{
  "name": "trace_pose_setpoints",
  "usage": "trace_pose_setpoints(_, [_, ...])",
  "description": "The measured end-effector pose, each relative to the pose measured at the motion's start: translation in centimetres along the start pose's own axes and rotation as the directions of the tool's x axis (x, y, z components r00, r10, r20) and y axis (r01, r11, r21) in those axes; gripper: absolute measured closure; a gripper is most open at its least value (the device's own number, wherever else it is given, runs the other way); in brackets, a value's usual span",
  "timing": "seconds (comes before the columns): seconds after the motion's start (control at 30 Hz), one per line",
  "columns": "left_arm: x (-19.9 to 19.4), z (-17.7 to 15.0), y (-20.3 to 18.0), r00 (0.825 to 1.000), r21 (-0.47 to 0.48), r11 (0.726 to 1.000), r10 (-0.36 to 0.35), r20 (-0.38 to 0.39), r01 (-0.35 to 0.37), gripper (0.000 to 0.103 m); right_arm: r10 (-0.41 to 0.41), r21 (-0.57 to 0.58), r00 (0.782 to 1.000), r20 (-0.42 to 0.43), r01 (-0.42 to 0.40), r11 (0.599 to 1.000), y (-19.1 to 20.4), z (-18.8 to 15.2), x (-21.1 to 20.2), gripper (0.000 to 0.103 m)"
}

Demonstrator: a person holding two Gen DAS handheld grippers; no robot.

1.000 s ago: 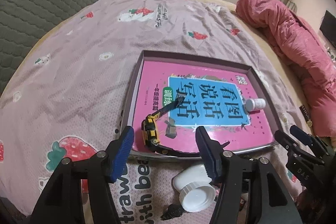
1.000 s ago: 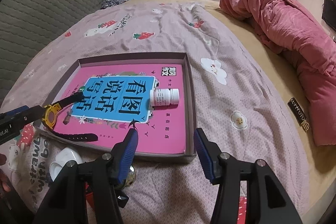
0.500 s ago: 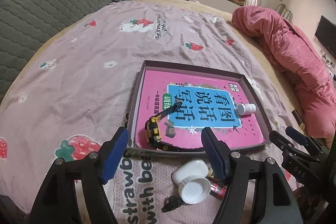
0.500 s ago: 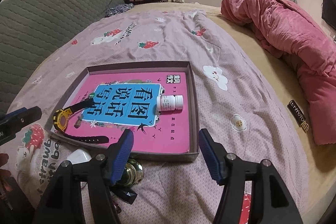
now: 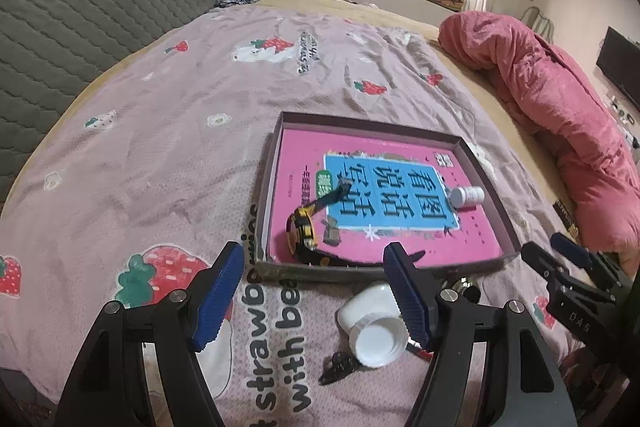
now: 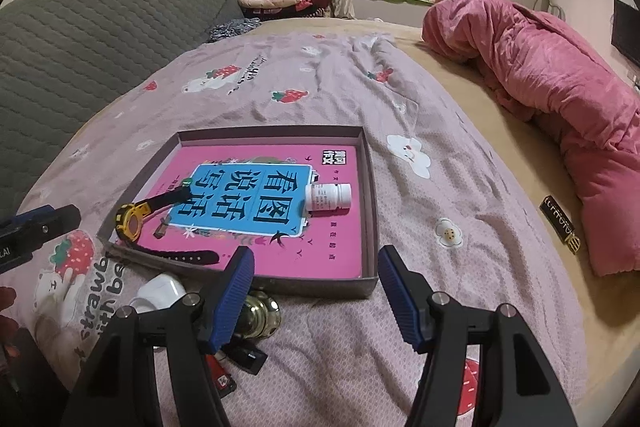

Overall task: Organize rigid objects
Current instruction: 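Withdraw both grippers from the tray back toward the remaining objects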

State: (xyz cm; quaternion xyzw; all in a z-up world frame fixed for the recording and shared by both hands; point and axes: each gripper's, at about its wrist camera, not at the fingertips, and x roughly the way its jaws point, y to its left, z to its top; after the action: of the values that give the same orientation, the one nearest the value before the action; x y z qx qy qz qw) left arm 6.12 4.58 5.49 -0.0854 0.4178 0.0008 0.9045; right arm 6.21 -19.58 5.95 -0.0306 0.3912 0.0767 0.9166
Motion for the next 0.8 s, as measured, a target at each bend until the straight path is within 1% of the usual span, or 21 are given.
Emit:
trace_pose_setpoints(0.3, [0.3, -2.0, -0.6, 0.999, 0.039, 0.999, -0.015, -0.042, 0.016, 0.029, 0.017, -0.017, 1.0, -0.015, -0.017, 1.0, 0.7, -1.2, -0.3, 0.039])
trace_pose_setpoints(0.37, [0.4, -2.5, -0.7, 0.998, 0.048, 0.998, -0.029, -0.057, 0.031, 0.029, 0.022, -0.014, 1.0, -0.019, -0.023, 1.0, 0.8, -1.4, -0.4, 0.039])
trace_pose_setpoints(0.7, [0.9, -5.7, -0.8, 0.993, 0.16, 0.985, -0.041, -0.107, 0.058, 0.029, 0.034, -0.028, 0.999, -0.036, -0.035, 0.999, 1.2, -2.6, -0.5, 0.039])
trace_pose_setpoints(0.8, [1.4, -7.0, -1.1, 0.988, 0.174, 0.982, -0.053, -0.144, 0.078, 0.029, 0.036, -0.023, 0.998, -0.046, -0.038, 0.999, 1.2, -2.8, -0.4, 0.039])
